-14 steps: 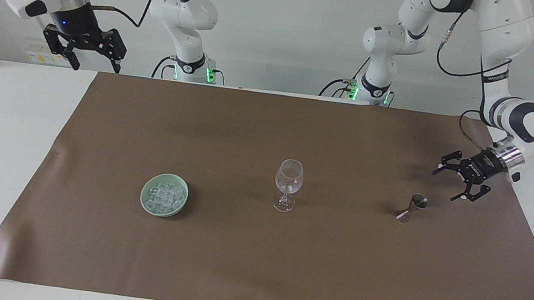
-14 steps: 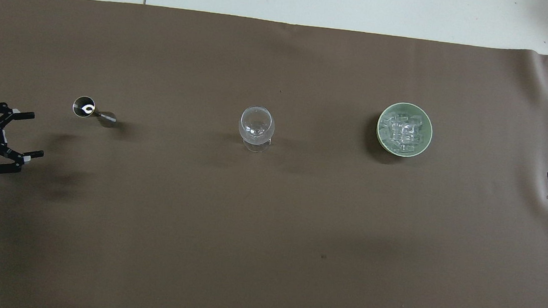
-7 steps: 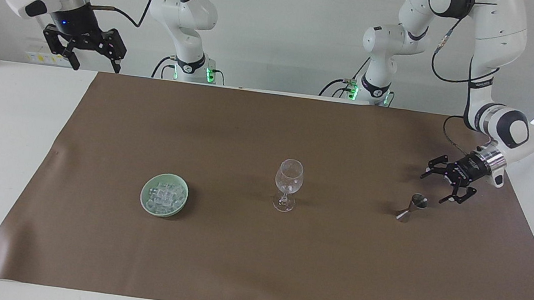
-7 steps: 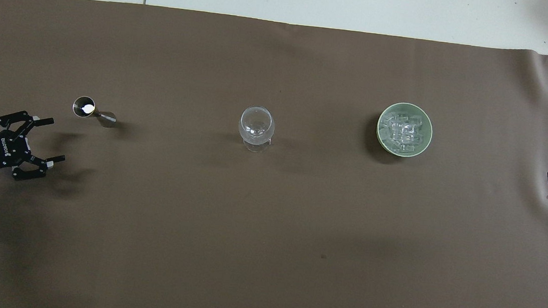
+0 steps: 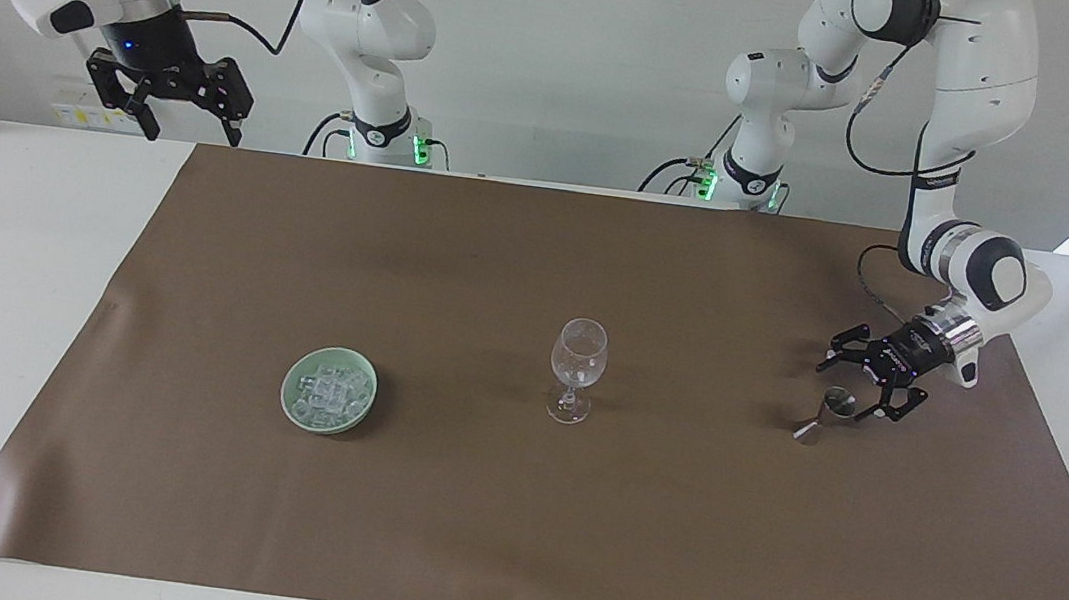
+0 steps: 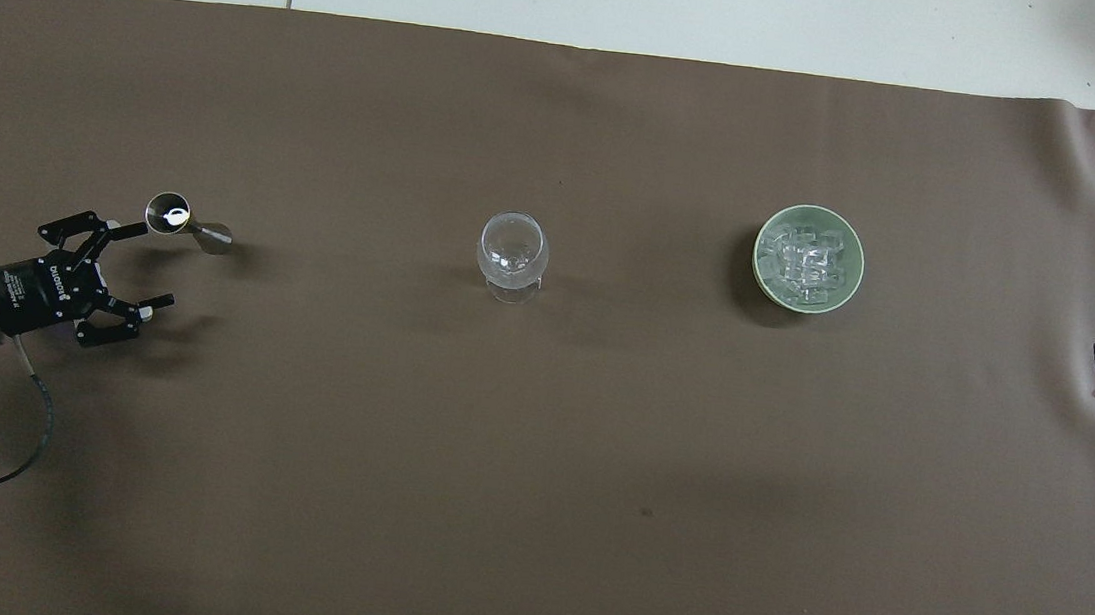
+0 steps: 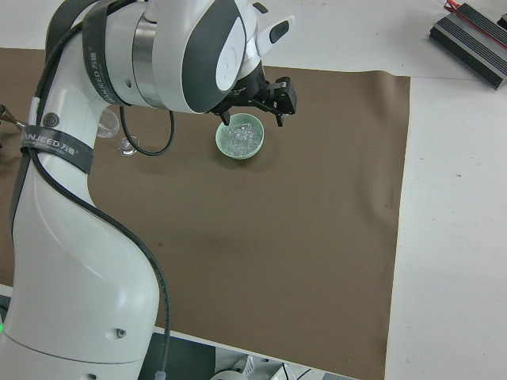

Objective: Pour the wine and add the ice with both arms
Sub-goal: 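Move the open left gripper toward the small silver metal cup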

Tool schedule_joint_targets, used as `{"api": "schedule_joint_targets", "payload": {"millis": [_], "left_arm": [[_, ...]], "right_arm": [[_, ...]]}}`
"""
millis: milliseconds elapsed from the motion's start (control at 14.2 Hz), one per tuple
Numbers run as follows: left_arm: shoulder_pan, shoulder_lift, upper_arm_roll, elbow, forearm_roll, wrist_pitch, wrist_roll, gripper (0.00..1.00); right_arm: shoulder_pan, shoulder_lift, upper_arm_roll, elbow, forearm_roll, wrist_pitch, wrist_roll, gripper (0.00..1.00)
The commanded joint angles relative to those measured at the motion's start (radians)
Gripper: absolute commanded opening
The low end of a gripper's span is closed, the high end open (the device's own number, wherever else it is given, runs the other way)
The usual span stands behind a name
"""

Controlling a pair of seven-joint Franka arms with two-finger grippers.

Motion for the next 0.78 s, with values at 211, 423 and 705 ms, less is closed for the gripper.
{"api": "schedule_joint_targets", "payload": {"millis": [211, 423, 705], "left_arm": [[-0.016, 0.003, -0.019, -0.012, -0.093, 0.034, 0.020, 1.00], [-0.019, 0.011, -0.044, -0.009, -0.122, 0.068, 0.025, 1.00], [-0.019, 0.026, -0.065, -0.001, -0.143, 0.079, 0.046, 1.00]], "right_arm": [[0.000, -0.012, 0.000, -0.006, 0.003, 0.004, 0.012, 1.00], [0.000, -0.012, 0.001, -0.006, 0.001, 0.004, 0.012, 1.00], [0.000, -0.012, 0.001, -0.006, 0.003, 0.004, 0.012, 1.00]]}}
